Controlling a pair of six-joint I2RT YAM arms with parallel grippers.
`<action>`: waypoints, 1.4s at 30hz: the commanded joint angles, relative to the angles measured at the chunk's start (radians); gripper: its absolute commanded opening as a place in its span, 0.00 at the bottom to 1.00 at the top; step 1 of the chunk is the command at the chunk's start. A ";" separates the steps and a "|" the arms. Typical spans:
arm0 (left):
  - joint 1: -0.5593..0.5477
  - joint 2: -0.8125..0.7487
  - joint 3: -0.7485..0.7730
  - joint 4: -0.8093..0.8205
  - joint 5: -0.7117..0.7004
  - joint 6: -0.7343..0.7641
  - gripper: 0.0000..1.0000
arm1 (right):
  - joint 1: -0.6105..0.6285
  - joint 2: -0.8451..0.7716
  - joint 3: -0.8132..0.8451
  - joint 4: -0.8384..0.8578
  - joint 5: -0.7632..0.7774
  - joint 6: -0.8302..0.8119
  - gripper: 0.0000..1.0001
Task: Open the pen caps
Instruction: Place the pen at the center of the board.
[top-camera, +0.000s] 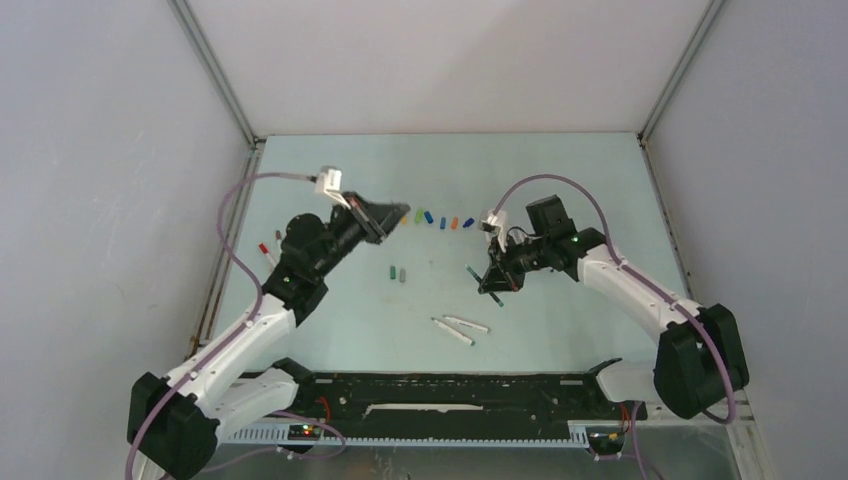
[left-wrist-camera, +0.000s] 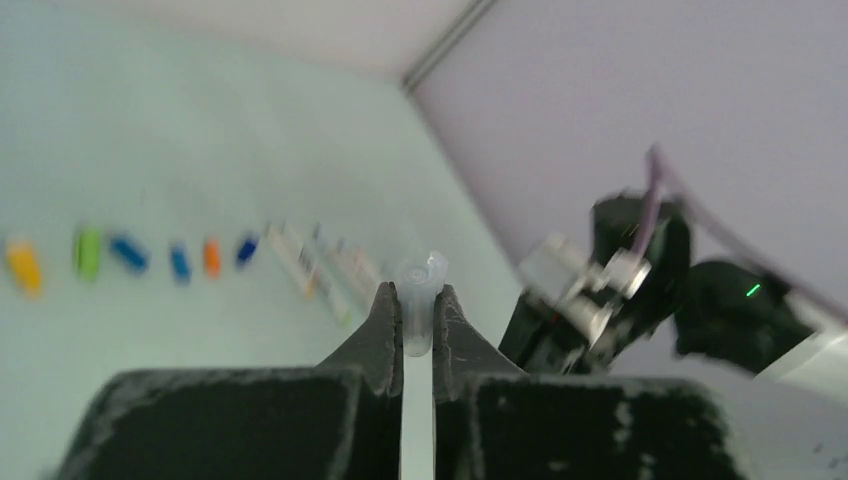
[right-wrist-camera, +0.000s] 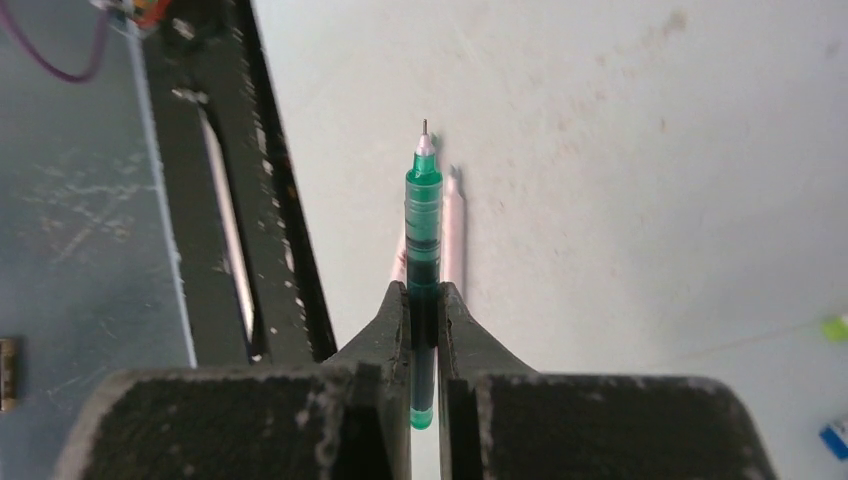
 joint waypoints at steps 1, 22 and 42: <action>0.011 -0.021 -0.144 -0.107 0.131 -0.054 0.00 | 0.044 0.080 0.042 -0.126 0.214 -0.100 0.00; 0.009 0.067 -0.342 0.029 0.143 -0.163 0.00 | 0.195 0.396 0.156 -0.178 0.489 -0.008 0.11; -0.086 0.160 -0.305 -0.024 0.057 -0.159 0.01 | 0.202 0.382 0.189 -0.225 0.482 -0.019 0.30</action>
